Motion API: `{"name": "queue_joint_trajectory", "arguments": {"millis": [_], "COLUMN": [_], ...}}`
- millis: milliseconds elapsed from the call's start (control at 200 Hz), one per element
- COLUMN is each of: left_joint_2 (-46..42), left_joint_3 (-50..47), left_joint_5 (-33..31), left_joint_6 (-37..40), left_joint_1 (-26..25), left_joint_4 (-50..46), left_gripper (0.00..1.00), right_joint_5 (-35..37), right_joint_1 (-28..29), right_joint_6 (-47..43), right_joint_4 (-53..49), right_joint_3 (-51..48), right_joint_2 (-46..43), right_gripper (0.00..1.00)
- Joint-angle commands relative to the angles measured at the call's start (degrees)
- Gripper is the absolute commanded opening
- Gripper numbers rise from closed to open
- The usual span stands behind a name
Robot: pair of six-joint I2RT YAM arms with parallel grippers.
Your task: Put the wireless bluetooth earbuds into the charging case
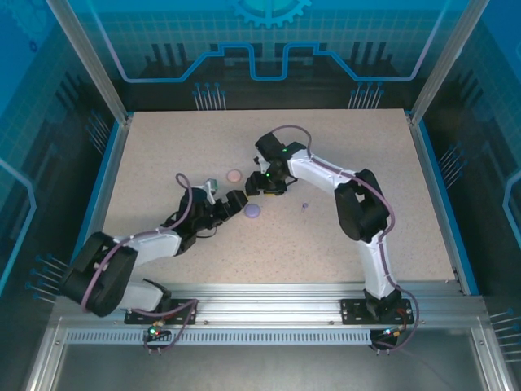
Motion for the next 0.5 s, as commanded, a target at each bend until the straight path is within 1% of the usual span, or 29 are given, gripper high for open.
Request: {"name": "queue_joint_trajectory", "arguments": {"millis": [0,55,120,215,290,365,425,495], "left_joint_2": [-6.3,-9.0,-11.0,-11.5,-9.4,-6.0,-2.7,1.4], "left_joint_3": [-1.8,-3.2,-3.3,0.5,4.5,7.0,8.7,11.3], "left_joint_5": [-6.8,-7.9,-5.4,-1.9,0.5,2.9,4.8,7.1], "left_joint_6": [1.1,-0.1,2.0,5.4,7.3,7.2,6.2,5.0], "left_joint_1": [2.6,4.6,7.1,9.5,10.2,10.7,11.2,11.9], "left_joint_4": [-5.2,-5.2,-4.7,-11.8,-18.6,-20.4,-21.0,-22.4], "left_gripper": [0.99,0.99,0.99,0.99,0.99,0.99,0.99,0.99], "right_joint_5": [2.1,2.4,2.4,2.8,4.4,8.1,9.3,12.1], "right_joint_1": [-0.6,-0.5,-0.3,1.0,2.9,4.9,6.1,7.7], "right_joint_6": [2.8,3.8,4.9,5.0,3.8,2.2,1.5,0.7], "right_joint_4": [-0.7,-0.3,0.4,0.8,0.5,-1.2,-1.8,-2.9], "right_joint_3": [-2.8,-4.6,-6.6,-8.9,-9.6,-9.0,-8.9,-8.1], "right_joint_2": [-3.6,-4.8,-6.0,-7.0,-7.0,-6.2,-5.4,-4.6], "right_gripper": [0.6,0.6,0.6,0.6,0.62,0.66,0.69,0.76]}}
